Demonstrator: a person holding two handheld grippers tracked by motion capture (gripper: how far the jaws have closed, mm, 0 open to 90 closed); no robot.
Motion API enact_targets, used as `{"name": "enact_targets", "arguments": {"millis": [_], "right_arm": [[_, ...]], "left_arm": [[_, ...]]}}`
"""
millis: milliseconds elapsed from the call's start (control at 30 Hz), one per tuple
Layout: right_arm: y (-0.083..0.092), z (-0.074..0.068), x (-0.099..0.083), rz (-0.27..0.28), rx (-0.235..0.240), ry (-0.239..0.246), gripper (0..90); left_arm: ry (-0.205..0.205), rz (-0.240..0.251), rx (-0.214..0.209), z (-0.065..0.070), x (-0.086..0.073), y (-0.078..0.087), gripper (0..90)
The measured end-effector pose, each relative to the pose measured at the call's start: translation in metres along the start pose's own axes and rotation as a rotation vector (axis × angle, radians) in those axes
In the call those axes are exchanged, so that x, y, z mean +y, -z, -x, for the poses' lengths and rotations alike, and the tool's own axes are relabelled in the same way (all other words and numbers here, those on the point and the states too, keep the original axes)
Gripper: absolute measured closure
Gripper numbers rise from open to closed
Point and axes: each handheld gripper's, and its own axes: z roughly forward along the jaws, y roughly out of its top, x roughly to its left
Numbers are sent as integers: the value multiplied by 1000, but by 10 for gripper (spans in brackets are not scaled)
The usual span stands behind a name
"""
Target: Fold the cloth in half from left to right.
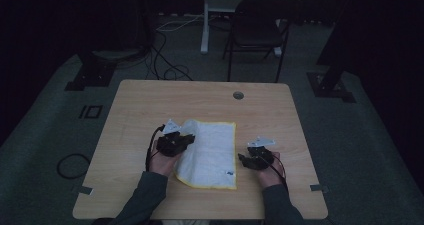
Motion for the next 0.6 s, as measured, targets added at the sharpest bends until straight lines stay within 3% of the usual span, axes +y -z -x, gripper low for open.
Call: {"name": "enact_targets", "arguments": {"millis": [600], "right_arm": [[0, 1, -3, 10, -6, -12, 488]], "left_arm": [[-22, -6, -30, 12, 6, -13, 868]]}}
